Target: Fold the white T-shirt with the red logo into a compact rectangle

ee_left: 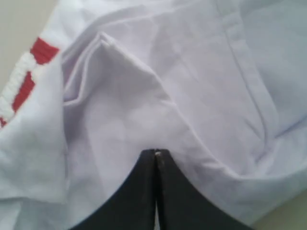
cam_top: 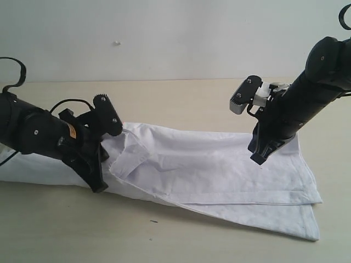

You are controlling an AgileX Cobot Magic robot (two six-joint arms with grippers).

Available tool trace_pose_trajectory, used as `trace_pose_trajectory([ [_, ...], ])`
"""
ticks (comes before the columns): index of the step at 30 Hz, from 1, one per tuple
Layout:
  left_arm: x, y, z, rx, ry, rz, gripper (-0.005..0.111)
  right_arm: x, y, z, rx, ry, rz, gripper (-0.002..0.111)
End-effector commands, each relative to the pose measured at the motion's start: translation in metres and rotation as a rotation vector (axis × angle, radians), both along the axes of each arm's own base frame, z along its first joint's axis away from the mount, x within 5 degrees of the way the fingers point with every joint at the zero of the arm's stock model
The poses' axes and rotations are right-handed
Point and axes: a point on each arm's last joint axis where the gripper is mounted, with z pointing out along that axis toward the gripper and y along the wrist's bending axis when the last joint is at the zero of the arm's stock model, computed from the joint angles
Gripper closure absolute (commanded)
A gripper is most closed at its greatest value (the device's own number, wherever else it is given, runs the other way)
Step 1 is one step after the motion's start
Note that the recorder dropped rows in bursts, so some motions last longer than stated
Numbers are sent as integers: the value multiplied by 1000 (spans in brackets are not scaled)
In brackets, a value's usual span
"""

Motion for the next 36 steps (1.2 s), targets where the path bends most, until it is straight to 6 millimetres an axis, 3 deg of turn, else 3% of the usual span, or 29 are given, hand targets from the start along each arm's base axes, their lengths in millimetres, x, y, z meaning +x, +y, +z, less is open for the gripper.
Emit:
trace_pose_trajectory([
  [1, 10, -8, -6, -72, -105, 1, 106, 0, 0, 3, 3, -10, -1, 108],
  [7, 39, 0, -10, -94, -132, 68, 106, -1, 1, 3, 5, -5, -2, 108],
  [15, 75, 39, 8, -149, -164, 256, 106, 0, 1, 3, 7, -6, -4, 108],
  [20, 70, 55, 6, -75, -49, 282, 105, 0, 1, 3, 7, -6, -4, 108],
  [27, 53, 65, 16, 72, 83, 233, 96, -1, 1, 3, 11, -4, -6, 108],
  [30, 45, 77, 8, 192, 193, 214, 96, -1, 2, 3, 20, -1, -12, 108],
  [36, 29, 85, -13, 268, 329, 213, 96, -1, 2, 3, 27, 3, -16, 108],
])
